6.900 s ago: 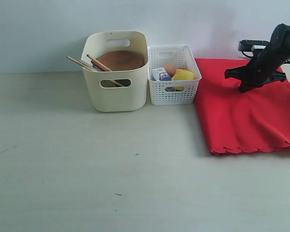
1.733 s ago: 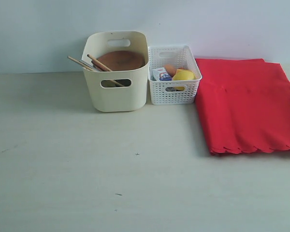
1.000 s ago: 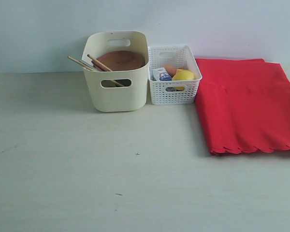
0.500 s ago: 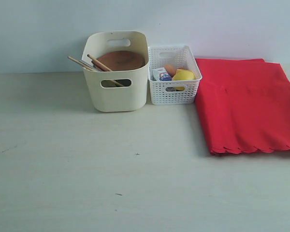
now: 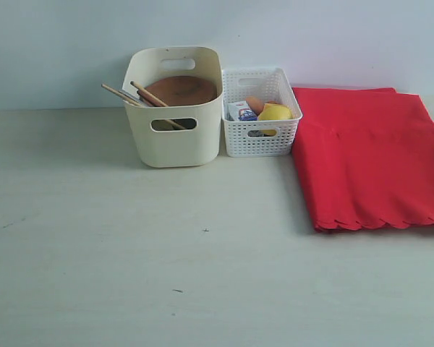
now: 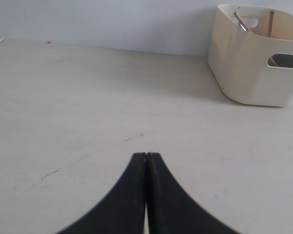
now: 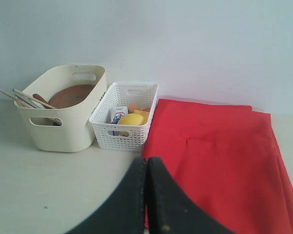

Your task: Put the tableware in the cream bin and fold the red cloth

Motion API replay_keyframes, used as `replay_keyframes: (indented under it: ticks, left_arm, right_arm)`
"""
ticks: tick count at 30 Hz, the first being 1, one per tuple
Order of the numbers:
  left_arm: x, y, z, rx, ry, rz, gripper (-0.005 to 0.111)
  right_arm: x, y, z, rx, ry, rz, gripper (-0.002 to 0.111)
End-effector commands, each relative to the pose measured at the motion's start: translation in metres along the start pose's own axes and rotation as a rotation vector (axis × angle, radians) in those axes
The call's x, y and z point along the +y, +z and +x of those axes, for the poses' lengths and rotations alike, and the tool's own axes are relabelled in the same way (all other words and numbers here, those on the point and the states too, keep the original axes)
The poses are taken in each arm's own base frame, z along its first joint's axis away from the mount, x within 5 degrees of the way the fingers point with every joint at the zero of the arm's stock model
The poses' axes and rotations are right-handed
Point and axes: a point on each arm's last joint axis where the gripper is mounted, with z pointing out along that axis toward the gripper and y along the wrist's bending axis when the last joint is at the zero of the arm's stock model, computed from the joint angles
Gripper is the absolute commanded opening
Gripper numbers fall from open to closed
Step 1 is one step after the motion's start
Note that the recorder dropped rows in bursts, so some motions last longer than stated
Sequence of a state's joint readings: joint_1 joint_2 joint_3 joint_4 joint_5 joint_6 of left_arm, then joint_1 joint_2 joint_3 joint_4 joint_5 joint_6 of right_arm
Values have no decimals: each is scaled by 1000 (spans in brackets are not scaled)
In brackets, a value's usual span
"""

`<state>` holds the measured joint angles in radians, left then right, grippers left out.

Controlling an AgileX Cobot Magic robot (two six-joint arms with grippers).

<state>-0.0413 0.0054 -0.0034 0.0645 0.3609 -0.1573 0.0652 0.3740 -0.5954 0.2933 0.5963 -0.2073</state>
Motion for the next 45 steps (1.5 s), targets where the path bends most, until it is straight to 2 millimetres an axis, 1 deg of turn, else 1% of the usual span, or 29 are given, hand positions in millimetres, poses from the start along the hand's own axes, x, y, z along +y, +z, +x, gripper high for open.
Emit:
replay_keyframes:
  ticks: [1, 39, 41, 43, 45]
  left_arm:
    - [0, 0, 0, -7, 1, -1, 0]
    - [0, 0, 0, -7, 1, -1, 0]
    - [0, 0, 0, -7, 1, -1, 0]
    - [0, 0, 0, -7, 1, -1, 0]
    - [0, 0, 0, -7, 1, -1, 0]
  right_arm:
    - [0, 0, 1, -4, -4, -3, 0]
    - [0, 0, 1, -4, -4, -3, 0]
    - [-3, 0, -3, -43, -77, 35, 0]
    - [-4, 0, -4, -61, -58, 44, 0]
    - [-4, 3, -1, -50, -52, 42, 0]
